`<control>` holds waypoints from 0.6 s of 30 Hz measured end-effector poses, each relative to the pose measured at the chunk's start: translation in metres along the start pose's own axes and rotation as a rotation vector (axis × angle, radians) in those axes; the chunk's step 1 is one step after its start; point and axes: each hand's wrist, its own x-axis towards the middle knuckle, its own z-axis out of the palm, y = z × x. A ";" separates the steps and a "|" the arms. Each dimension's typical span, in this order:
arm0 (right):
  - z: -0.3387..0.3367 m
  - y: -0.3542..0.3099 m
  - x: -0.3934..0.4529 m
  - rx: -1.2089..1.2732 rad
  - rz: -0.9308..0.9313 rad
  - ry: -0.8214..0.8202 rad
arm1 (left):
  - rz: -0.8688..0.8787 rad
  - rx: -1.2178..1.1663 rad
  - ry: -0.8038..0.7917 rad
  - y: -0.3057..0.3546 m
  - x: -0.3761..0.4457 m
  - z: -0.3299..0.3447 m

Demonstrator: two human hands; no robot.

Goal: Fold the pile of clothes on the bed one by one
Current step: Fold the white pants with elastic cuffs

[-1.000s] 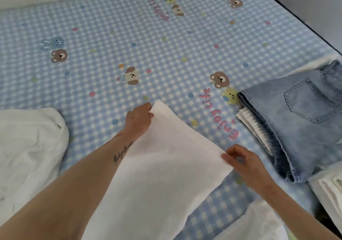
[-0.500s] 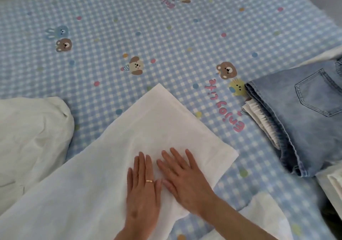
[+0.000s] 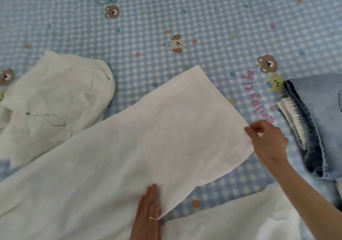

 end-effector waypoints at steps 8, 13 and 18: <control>-0.030 0.026 -0.015 -0.189 0.163 -0.027 | 0.126 0.038 -0.229 0.012 -0.011 -0.008; 0.075 -0.088 -0.132 -0.155 -0.818 -0.078 | -0.119 0.100 0.013 -0.044 0.035 -0.029; 0.201 -0.170 -0.180 -0.430 -1.235 -0.339 | -0.465 0.288 -0.011 -0.135 0.045 -0.047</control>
